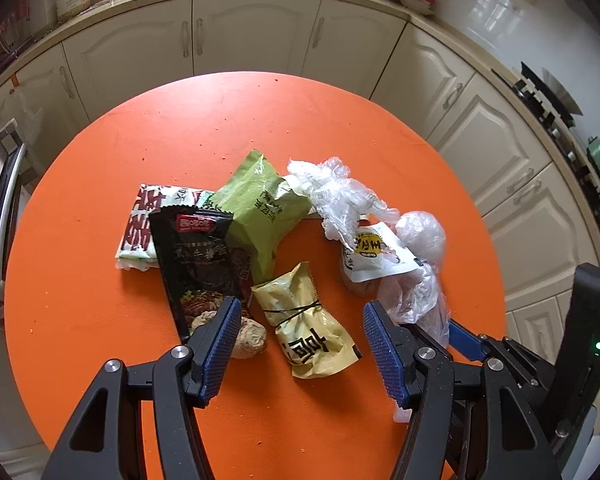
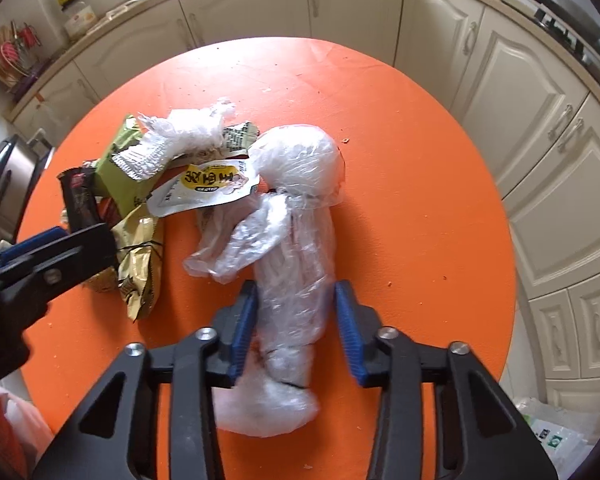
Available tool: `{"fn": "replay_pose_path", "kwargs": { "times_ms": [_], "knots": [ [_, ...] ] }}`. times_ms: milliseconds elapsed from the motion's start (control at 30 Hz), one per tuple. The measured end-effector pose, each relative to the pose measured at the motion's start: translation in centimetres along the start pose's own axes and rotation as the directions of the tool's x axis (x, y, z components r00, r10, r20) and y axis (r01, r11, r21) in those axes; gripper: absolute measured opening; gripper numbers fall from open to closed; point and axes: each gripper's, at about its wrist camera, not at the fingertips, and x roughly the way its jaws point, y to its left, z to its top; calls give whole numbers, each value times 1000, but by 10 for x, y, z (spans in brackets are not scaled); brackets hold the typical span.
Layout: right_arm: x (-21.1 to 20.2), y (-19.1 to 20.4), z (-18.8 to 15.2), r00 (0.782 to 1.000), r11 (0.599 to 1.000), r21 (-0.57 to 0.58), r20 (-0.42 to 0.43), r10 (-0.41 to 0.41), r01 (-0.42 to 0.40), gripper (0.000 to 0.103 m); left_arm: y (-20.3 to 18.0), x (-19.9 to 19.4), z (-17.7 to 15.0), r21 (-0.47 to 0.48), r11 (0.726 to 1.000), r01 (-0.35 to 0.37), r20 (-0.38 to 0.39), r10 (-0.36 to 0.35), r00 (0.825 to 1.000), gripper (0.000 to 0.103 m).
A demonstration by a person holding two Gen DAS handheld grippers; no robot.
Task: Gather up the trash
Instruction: 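Return to the table and close the right gripper on a long plastic bag, then grasp the yellow snack packet with the left gripper while the right holds the bag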
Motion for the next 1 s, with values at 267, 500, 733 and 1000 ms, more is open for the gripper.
{"fn": "replay_pose_path", "kwargs": {
  "times_ms": [267, 500, 733, 1000],
  "knots": [
    [-4, -27, -3, 999, 998, 55, 12, 40, -41, 32, -10, 30, 5, 21, 998, -65, -9, 65, 998, 59],
    [-3, -15, 2, 1000, 999, 35, 16, -15, 15, 36, -23, 45, 9, 37, 991, -129, -26, 130, 991, 62],
    [-2, -10, -1, 1000, 999, 32, 6, 1, -1, 37, -33, 67, 11, 97, 988, -121, -83, 129, 988, 40],
    [-5, -14, -2, 1000, 999, 49, 13, -7, 6, 34, -36, 54, -13, 138, 986, -90, -60, 99, 993, 32]
  ]
}}
